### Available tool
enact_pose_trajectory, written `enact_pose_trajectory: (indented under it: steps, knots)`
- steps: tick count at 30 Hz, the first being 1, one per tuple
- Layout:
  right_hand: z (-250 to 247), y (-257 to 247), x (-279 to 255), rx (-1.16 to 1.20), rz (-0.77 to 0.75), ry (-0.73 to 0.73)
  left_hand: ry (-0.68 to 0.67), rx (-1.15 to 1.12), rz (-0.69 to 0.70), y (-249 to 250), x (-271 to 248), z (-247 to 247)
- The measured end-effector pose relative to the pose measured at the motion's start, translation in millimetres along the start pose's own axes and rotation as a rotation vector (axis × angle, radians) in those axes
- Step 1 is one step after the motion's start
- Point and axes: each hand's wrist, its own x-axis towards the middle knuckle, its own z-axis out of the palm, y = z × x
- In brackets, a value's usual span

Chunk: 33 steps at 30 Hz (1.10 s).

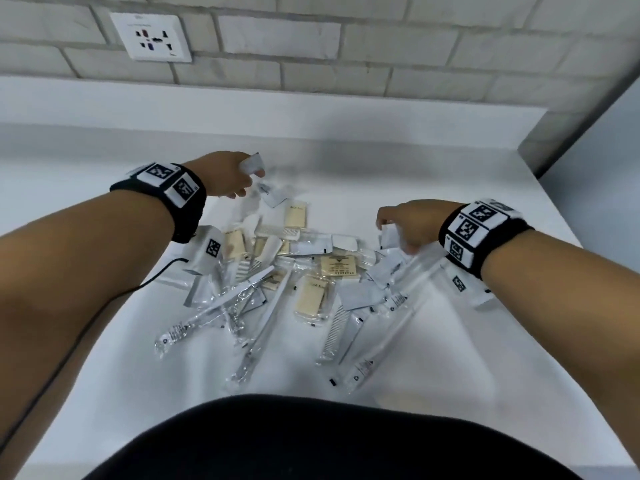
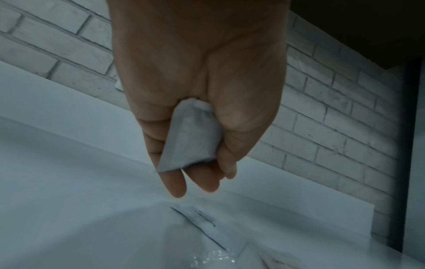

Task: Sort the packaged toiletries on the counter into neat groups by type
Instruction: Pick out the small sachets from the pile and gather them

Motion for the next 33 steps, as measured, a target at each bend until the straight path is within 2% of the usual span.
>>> enact_pose_trajectory:
  steps: [4, 6, 9, 11, 14, 16, 17, 18, 20, 21, 23, 25, 30, 33]
  knots:
    - [6, 1, 3, -0.161, 0.013, 0.082, 0.084, 0.053, 0.001, 2, 5, 1]
    - [6, 1, 2, -0.236, 0.014, 0.079, 0.097, 0.079, 0.003, 2, 5, 3]
    - [7, 3, -2, -0.052, 0.04, 0.035, 0.081, 0.105, 0.027, 2, 2, 4]
    - [11, 6, -5, 0.034, 0.04, 0.06, 0.059, 0.118, 0.06, 2, -4, 4]
    - [8, 14, -11, 0.029, 0.024, 0.252, 0.035, 0.145, 0.092, -1, -21, 1]
    - [1, 8, -21, 0.182, -0.027, 0.361, 0.021, 0.175, 0.077, -6, -37, -5]
    - [-1, 0, -27, 0.291, -0.081, 0.358, 0.016, 0.209, 0.07, -10, -45, -8]
    - [-1, -12, -33, 0.389, -0.16, 0.298, 0.008, 0.255, 0.068, -14, -54, -10]
    - [4, -41, -46, 0.477, -0.3, 0.073, -0.034, 0.361, 0.084, -21, -67, -11]
    - [10, -52, -50, 0.435, -0.323, -0.036, -0.071, 0.42, 0.087, -24, -72, -9]
    - [13, -67, -47, 0.265, -0.307, -0.082, -0.153, 0.526, 0.064, -32, -82, -5]
    - [4, -70, -45, 0.176, -0.265, -0.015, -0.17, 0.574, 0.034, -42, -92, -1]
    - [-18, -85, -35, 0.255, -0.231, 0.227, 0.035, 0.372, 0.004, -70, -110, -9]
    - [-13, -104, -10, 0.232, -0.217, 0.268, 0.057, 0.362, -0.042, -82, -119, -16]
